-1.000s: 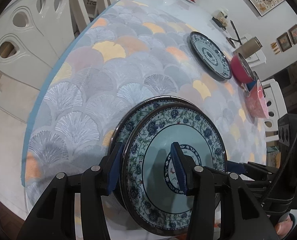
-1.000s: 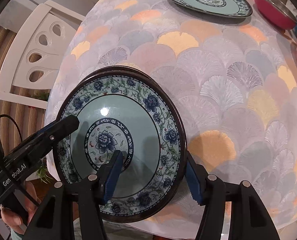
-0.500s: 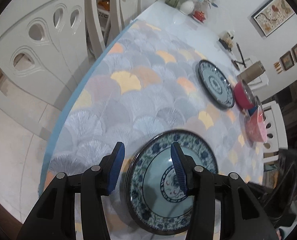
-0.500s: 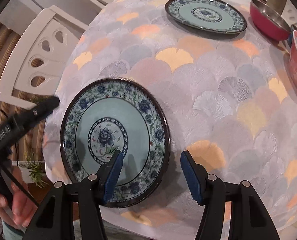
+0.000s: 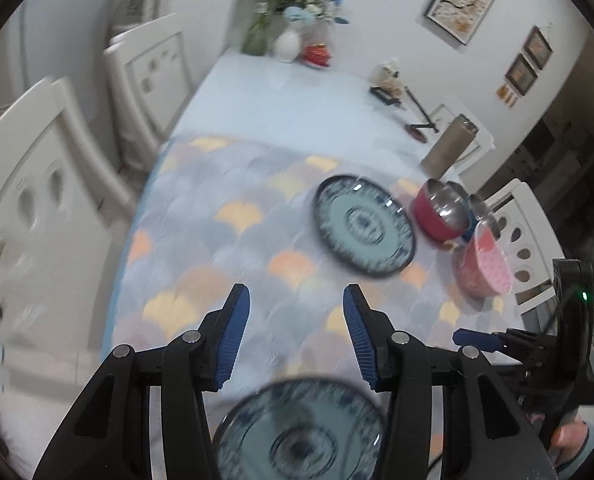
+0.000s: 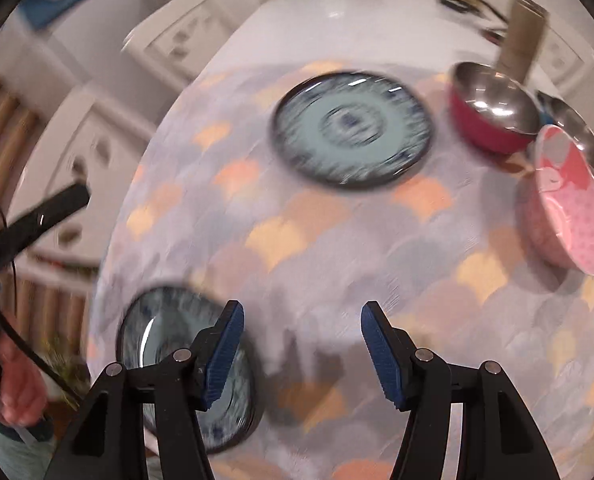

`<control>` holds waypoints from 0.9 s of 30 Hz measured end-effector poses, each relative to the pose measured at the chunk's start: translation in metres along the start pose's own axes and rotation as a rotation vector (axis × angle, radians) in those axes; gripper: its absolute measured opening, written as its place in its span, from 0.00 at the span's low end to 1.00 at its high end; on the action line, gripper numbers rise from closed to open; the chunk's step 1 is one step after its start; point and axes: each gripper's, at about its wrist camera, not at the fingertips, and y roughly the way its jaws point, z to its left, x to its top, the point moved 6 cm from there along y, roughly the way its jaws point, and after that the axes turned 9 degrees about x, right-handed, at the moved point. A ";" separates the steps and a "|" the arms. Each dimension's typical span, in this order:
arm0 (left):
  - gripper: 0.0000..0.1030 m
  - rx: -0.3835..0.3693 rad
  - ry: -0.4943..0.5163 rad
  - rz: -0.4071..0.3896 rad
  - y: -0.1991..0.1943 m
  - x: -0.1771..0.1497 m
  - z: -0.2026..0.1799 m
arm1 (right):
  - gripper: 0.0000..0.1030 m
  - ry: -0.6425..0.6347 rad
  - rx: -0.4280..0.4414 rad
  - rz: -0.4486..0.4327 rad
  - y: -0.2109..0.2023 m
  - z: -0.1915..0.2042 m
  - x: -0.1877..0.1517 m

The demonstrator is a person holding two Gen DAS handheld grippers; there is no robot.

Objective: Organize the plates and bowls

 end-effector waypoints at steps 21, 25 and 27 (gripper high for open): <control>0.60 -0.129 -0.003 0.265 0.161 0.053 -0.046 | 0.75 0.302 0.049 0.011 0.048 -0.106 0.078; 0.58 -0.115 0.001 0.268 0.178 0.056 -0.044 | 0.69 0.276 0.008 -0.023 0.054 -0.110 0.094; 0.58 -0.121 0.001 0.272 0.185 0.057 -0.044 | 0.67 0.280 0.006 -0.030 0.057 -0.113 0.098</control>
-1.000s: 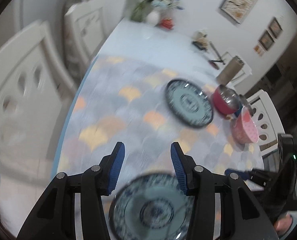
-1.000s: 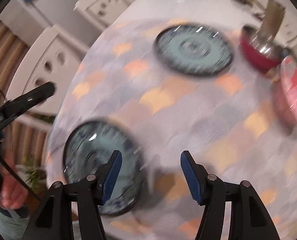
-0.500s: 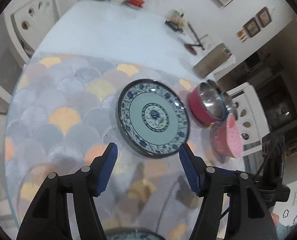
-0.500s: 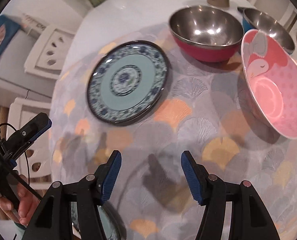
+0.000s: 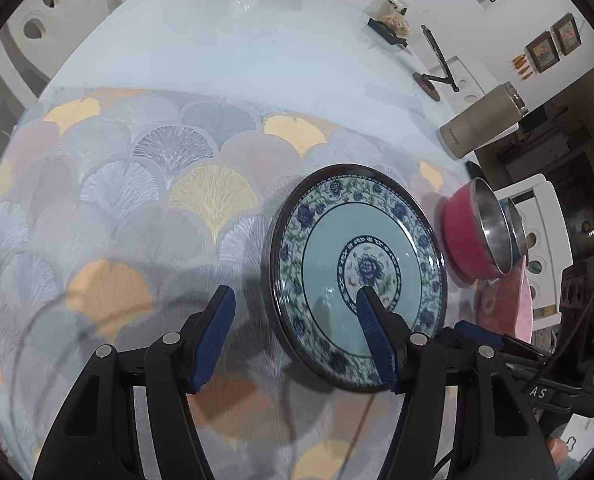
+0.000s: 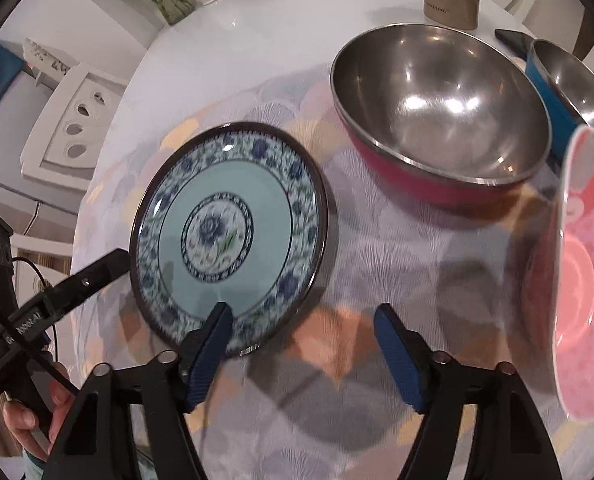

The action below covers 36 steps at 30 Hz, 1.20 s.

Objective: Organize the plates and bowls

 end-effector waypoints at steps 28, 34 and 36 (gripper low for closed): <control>0.22 0.007 0.068 -0.040 0.027 0.020 -0.007 | 0.52 -0.034 -0.065 -0.018 0.022 -0.001 0.020; 0.22 0.018 0.096 -0.046 0.026 0.016 -0.013 | 0.48 -0.054 -0.043 -0.012 0.024 0.009 0.022; 0.22 0.033 0.102 -0.051 0.024 0.014 -0.013 | 0.48 -0.081 -0.065 -0.013 0.025 0.012 0.020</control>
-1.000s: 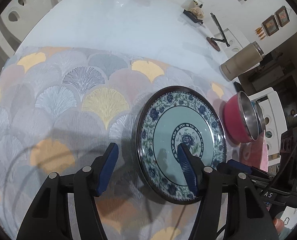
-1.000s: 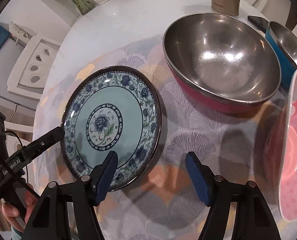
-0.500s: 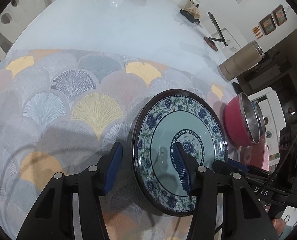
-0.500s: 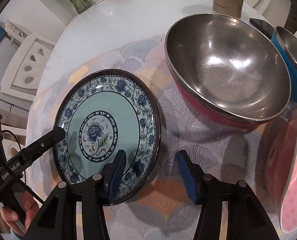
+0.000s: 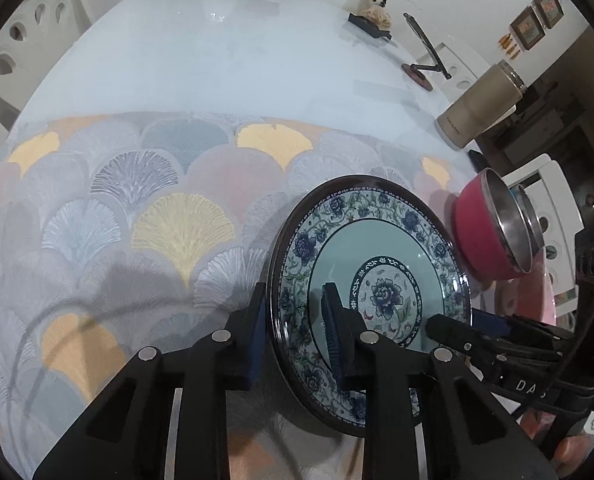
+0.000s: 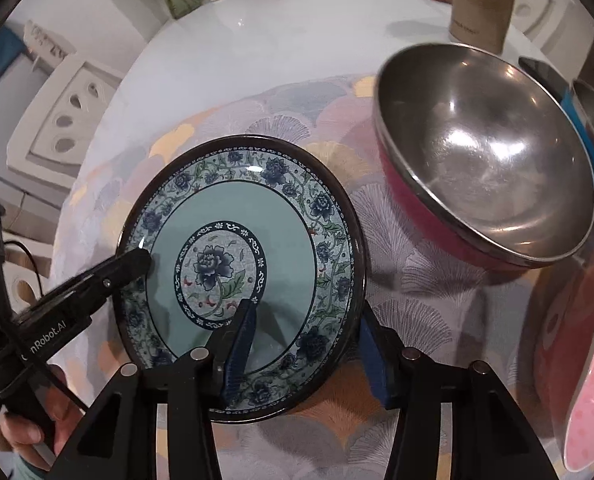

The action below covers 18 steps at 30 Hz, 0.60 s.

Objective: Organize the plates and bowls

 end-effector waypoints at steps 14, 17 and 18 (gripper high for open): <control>0.22 0.048 -0.037 -0.066 -0.056 -0.022 0.015 | 0.40 -0.149 0.073 -0.022 -0.026 0.031 -0.026; 0.22 0.062 -0.046 -0.096 -0.080 -0.030 0.017 | 0.40 -0.198 0.092 -0.037 -0.043 0.046 -0.036; 0.22 0.066 -0.048 -0.113 -0.092 -0.034 0.017 | 0.40 -0.208 0.099 -0.043 -0.049 0.050 -0.038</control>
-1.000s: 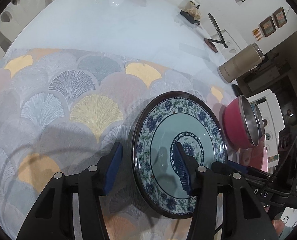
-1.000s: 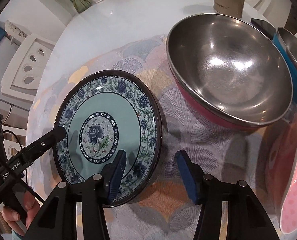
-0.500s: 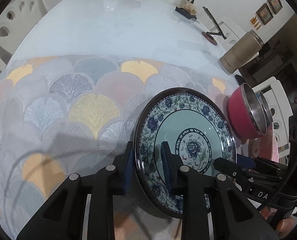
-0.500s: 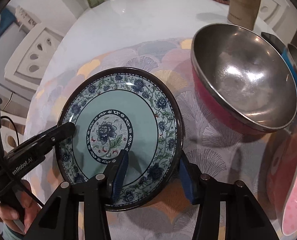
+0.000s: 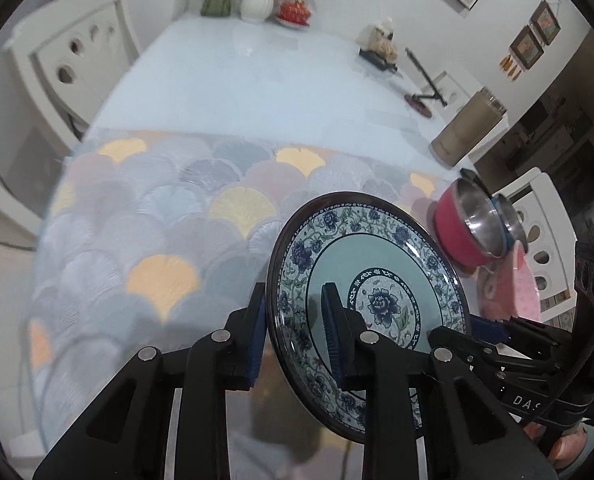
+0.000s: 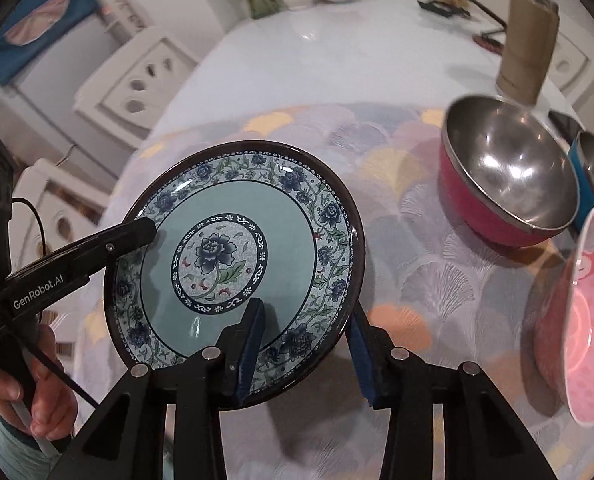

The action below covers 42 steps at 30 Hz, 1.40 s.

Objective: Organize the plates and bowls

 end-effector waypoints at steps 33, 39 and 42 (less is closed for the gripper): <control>0.27 0.241 -0.037 -0.070 -0.150 -0.176 0.051 | 0.41 -0.256 0.087 0.041 -0.061 0.143 -0.162; 0.27 0.231 -0.020 0.020 -0.128 -0.209 0.051 | 0.41 -0.247 0.055 0.130 -0.033 0.126 -0.194; 0.27 0.230 -0.002 0.039 -0.126 -0.218 0.047 | 0.41 -0.232 0.047 0.146 -0.028 0.119 -0.201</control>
